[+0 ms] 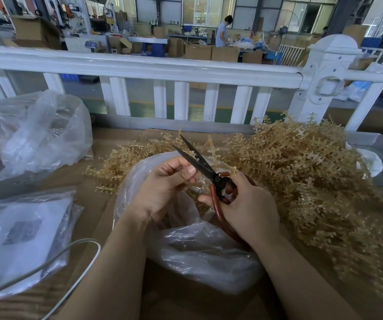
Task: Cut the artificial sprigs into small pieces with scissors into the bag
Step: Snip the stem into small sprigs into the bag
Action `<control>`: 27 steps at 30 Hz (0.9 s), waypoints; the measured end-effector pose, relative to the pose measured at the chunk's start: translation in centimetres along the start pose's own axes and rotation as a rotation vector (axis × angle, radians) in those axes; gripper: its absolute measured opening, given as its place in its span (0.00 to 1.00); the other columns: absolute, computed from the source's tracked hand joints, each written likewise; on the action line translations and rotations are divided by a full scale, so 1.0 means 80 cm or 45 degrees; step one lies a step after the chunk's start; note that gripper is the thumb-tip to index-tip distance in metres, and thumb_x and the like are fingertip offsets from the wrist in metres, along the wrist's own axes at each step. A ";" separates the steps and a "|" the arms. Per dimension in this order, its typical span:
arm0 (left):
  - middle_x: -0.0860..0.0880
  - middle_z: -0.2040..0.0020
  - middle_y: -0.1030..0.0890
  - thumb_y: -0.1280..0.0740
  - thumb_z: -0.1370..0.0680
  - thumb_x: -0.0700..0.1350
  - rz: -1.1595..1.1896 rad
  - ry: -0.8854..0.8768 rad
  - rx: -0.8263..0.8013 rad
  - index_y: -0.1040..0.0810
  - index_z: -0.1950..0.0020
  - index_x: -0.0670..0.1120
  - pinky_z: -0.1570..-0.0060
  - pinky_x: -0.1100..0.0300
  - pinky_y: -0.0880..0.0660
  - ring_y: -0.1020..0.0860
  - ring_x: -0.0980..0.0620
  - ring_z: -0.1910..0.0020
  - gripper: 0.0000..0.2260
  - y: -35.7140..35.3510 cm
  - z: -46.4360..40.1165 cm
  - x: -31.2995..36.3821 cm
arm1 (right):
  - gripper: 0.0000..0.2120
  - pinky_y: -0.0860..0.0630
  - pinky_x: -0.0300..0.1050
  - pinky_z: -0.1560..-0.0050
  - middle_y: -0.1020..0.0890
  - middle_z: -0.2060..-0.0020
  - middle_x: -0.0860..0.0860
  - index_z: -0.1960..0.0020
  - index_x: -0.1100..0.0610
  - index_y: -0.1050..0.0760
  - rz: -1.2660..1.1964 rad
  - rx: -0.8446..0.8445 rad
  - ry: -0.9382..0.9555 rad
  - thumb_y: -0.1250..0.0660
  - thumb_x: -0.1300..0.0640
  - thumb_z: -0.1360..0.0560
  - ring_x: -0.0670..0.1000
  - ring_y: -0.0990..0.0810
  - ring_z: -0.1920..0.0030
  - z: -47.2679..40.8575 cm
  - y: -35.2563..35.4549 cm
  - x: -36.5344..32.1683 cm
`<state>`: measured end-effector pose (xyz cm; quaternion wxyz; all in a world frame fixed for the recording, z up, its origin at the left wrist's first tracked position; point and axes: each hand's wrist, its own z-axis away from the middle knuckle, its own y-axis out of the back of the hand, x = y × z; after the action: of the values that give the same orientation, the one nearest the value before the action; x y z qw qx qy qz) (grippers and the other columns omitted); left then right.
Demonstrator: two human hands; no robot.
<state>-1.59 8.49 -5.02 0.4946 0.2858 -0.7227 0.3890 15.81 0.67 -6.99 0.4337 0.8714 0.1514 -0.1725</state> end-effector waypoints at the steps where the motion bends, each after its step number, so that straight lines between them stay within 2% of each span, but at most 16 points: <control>1: 0.49 0.64 0.20 0.31 0.28 0.41 -0.002 0.006 0.009 0.22 0.55 0.40 0.58 0.59 0.31 0.25 0.51 0.62 0.05 0.001 0.000 -0.001 | 0.29 0.33 0.33 0.67 0.31 0.70 0.33 0.55 0.40 0.39 0.002 0.000 -0.003 0.45 0.16 0.36 0.39 0.28 0.68 0.000 0.000 0.001; 3: 0.47 0.63 0.20 0.29 0.26 0.40 0.030 0.004 0.024 0.20 0.55 0.41 0.56 0.56 0.31 0.26 0.49 0.60 0.03 0.001 -0.001 -0.003 | 0.29 0.37 0.30 0.68 0.31 0.70 0.33 0.56 0.40 0.38 0.016 -0.004 -0.016 0.44 0.16 0.36 0.38 0.30 0.69 0.000 0.000 0.001; 7: 0.49 0.58 0.18 0.28 0.27 0.40 0.211 -0.056 0.060 0.18 0.53 0.46 0.57 0.62 0.28 0.23 0.55 0.60 0.04 0.003 -0.002 -0.002 | 0.30 0.39 0.27 0.67 0.31 0.70 0.33 0.55 0.41 0.36 0.028 -0.006 -0.013 0.45 0.16 0.35 0.34 0.33 0.69 -0.001 -0.001 0.001; 9: 0.51 0.60 0.17 0.25 0.29 0.41 0.244 -0.079 0.103 0.16 0.55 0.47 0.59 0.64 0.26 0.22 0.57 0.62 0.05 0.004 -0.003 -0.002 | 0.30 0.36 0.31 0.68 0.30 0.70 0.34 0.55 0.42 0.35 0.029 -0.005 -0.006 0.45 0.16 0.35 0.37 0.30 0.69 -0.001 -0.002 0.002; 11: 0.51 0.64 0.18 0.27 0.30 0.41 0.236 -0.104 0.161 0.15 0.58 0.46 0.62 0.65 0.26 0.23 0.57 0.65 0.03 0.003 -0.003 -0.003 | 0.30 0.32 0.37 0.65 0.29 0.69 0.36 0.55 0.43 0.33 0.041 -0.012 -0.008 0.45 0.16 0.35 0.42 0.27 0.67 -0.001 -0.004 0.003; 15: 0.50 0.68 0.21 0.30 0.28 0.39 0.140 -0.176 0.170 0.16 0.64 0.48 0.62 0.65 0.25 0.25 0.55 0.66 0.07 0.002 -0.003 -0.003 | 0.33 0.31 0.39 0.63 0.29 0.69 0.37 0.52 0.45 0.26 0.076 -0.036 -0.015 0.43 0.17 0.35 0.43 0.27 0.65 -0.003 -0.006 0.005; 18: 0.51 0.66 0.20 0.30 0.27 0.39 0.052 -0.224 0.156 0.17 0.63 0.49 0.61 0.66 0.24 0.24 0.56 0.66 0.07 0.002 -0.001 -0.001 | 0.32 0.27 0.40 0.61 0.28 0.68 0.37 0.51 0.44 0.25 0.064 -0.069 -0.044 0.41 0.17 0.35 0.44 0.24 0.63 -0.003 -0.007 0.009; 21: 0.50 0.63 0.18 0.30 0.24 0.35 -0.133 -0.336 0.265 0.19 0.59 0.49 0.58 0.64 0.23 0.21 0.55 0.63 0.09 -0.002 -0.003 -0.001 | 0.33 0.24 0.42 0.61 0.26 0.66 0.37 0.50 0.42 0.25 0.029 -0.110 -0.092 0.41 0.16 0.37 0.45 0.21 0.61 -0.004 -0.007 0.011; 24: 0.50 0.59 0.16 0.30 0.25 0.30 -0.248 -0.445 0.383 0.17 0.59 0.52 0.56 0.62 0.22 0.19 0.53 0.58 0.16 -0.005 -0.004 -0.002 | 0.33 0.25 0.41 0.61 0.27 0.66 0.35 0.49 0.42 0.25 0.033 -0.119 -0.088 0.42 0.16 0.37 0.43 0.22 0.61 -0.004 -0.006 0.010; 27: 0.49 0.60 0.16 0.30 0.24 0.32 -0.318 -0.443 0.418 0.16 0.60 0.53 0.57 0.63 0.22 0.19 0.52 0.59 0.16 -0.003 -0.004 -0.003 | 0.32 0.28 0.38 0.64 0.28 0.67 0.35 0.49 0.42 0.25 0.024 -0.104 -0.080 0.40 0.17 0.36 0.43 0.23 0.62 -0.005 -0.004 0.010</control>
<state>-1.19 8.65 -5.11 0.3540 0.5117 -0.6834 0.3819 16.46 1.23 -7.33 0.4750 0.8485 0.1366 -0.1894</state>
